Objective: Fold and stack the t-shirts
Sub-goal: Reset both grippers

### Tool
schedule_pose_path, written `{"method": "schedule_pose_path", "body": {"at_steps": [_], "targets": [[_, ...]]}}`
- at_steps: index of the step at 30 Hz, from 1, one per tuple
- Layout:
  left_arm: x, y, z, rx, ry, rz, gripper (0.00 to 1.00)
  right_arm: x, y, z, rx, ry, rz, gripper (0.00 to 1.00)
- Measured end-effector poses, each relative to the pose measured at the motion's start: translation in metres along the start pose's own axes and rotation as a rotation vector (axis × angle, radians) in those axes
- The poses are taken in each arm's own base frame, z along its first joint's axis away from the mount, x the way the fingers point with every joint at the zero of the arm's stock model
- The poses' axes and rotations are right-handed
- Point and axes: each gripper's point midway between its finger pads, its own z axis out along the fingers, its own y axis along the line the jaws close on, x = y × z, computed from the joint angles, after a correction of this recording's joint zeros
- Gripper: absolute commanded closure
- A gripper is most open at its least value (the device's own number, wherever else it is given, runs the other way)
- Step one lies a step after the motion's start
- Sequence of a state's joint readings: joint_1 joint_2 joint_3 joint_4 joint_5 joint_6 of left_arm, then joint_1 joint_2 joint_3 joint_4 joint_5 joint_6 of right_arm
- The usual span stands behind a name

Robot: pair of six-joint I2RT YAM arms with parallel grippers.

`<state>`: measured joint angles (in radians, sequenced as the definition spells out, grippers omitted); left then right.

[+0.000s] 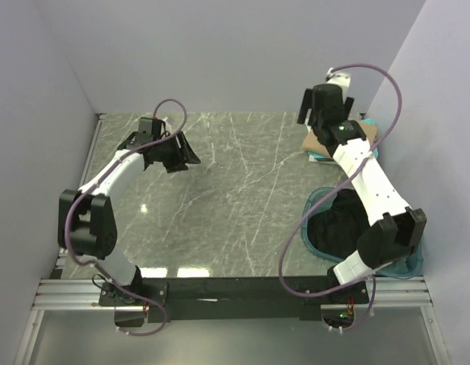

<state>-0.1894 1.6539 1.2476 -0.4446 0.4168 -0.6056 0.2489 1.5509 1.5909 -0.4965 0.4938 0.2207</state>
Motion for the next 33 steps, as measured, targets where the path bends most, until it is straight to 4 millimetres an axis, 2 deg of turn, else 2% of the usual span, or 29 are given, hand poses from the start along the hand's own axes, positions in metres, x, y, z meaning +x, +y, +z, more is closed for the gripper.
{"method": "schedule_pose_path", "body": {"at_steps": [4, 8, 13, 16, 22, 29, 33], "targets": [[-0.013, -0.016, -0.030, 0.024, -0.108, 0.043, 0.35, 0.033, 0.048, -0.030, -0.183, 0.059, -0.004, 0.09], [-0.023, -0.028, -0.060, 0.038, -0.225, 0.076, 0.28, 0.074, 0.089, -0.063, -0.359, 0.141, 0.012, 0.09], [-0.028, -0.034, -0.093, 0.038, -0.349, 0.099, 0.22, 0.120, 0.117, -0.100, -0.504, 0.241, 0.042, 0.09], [-0.031, -0.034, -0.103, 0.022, -0.391, 0.102, 0.21, 0.140, 0.129, -0.115, -0.555, 0.285, 0.051, 0.09], [-0.024, -0.023, -0.109, -0.009, -0.416, 0.099, 0.18, 0.167, 0.135, -0.132, -0.580, 0.346, 0.060, 0.09], [-0.022, -0.028, -0.121, 0.007, -0.444, 0.128, 0.16, 0.159, 0.122, -0.137, -0.544, 0.317, 0.119, 0.09], [-0.022, -0.031, -0.126, 0.017, -0.455, 0.144, 0.16, 0.162, 0.111, -0.139, -0.512, 0.316, 0.149, 0.09]]}}
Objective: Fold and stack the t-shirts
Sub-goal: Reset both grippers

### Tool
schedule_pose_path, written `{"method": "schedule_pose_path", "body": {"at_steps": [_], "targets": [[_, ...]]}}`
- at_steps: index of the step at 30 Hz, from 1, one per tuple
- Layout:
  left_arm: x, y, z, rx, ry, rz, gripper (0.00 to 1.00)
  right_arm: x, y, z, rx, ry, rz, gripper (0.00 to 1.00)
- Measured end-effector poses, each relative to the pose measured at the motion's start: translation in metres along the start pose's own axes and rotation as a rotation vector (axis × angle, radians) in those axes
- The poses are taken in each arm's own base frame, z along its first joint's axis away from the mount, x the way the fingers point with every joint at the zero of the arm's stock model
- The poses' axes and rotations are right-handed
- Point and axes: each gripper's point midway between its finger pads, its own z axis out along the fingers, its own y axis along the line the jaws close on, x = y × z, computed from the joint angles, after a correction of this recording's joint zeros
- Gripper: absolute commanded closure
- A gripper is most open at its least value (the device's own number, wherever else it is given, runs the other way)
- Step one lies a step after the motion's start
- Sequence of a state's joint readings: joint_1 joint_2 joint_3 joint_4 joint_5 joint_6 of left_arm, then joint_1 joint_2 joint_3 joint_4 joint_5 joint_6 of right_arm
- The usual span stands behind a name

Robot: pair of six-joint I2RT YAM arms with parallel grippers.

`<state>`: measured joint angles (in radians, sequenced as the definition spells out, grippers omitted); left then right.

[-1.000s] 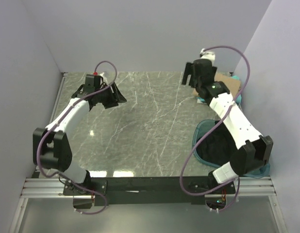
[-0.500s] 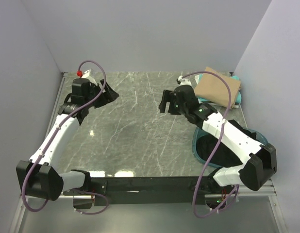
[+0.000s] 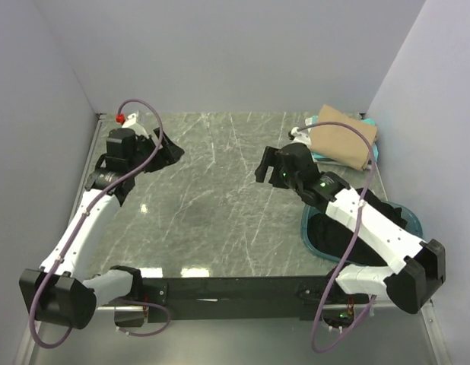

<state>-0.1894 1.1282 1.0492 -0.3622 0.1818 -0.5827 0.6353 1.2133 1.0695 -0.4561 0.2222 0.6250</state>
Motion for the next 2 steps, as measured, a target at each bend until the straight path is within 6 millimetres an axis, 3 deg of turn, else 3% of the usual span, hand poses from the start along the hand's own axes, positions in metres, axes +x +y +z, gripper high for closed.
{"method": "schedule_pose_path", "body": {"at_steps": [2], "targets": [[-0.0003, -0.0010, -0.0008, 0.004, -0.002, 0.005, 0.14, 0.0021, -0.0048, -0.0019, 0.017, -0.001, 0.012, 0.09]]}}
